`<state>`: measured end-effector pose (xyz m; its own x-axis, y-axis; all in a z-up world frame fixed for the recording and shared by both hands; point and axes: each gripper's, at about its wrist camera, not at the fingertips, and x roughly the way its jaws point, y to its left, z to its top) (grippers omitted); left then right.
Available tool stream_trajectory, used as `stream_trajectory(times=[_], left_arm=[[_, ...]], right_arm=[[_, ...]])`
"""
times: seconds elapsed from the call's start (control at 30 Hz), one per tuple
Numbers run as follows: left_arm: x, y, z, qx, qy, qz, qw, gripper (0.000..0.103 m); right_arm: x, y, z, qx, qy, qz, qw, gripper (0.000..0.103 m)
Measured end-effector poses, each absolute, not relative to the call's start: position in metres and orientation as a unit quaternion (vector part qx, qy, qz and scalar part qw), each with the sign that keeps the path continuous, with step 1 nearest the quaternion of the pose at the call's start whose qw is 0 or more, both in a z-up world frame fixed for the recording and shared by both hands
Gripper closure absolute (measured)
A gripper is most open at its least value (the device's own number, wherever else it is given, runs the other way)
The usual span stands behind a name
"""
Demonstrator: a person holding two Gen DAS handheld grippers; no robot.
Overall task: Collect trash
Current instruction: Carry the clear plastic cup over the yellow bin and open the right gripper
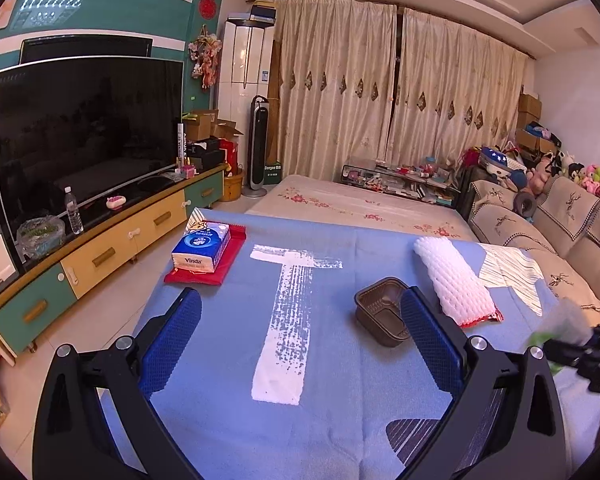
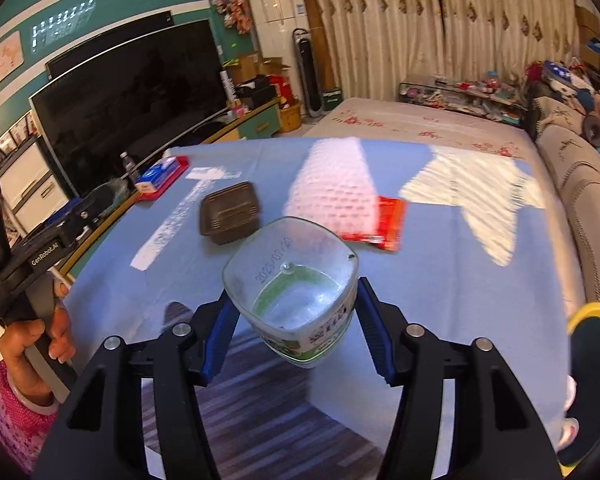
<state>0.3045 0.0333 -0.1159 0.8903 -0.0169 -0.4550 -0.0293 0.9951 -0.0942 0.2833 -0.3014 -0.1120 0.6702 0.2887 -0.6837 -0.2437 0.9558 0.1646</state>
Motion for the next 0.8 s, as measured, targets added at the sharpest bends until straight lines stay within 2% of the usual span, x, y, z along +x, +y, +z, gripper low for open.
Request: stream_trajectory(times=[0.27, 0.53, 0.8], left_arm=[[0.308, 0.023, -0.123, -0.037, 0.245, -0.005, 0.969, 0.005], [0.311, 0.013, -0.129, -0.021, 0.254, -0.008, 0.967, 0.005], [0.315, 0.012, -0.131, -0.021, 0.261, -0.013, 0.965, 0.005]], right_arm=[[0.265, -0.423, -0.116, 0.085, 0.373, 0.027, 0.924, 0.048], [0.243, -0.542, -0.144, 0.126, 0.38, -0.105, 0.91, 0.048], [0.239, -0.595, -0.181, 0.143, 0.4, -0.168, 0.89, 0.047]])
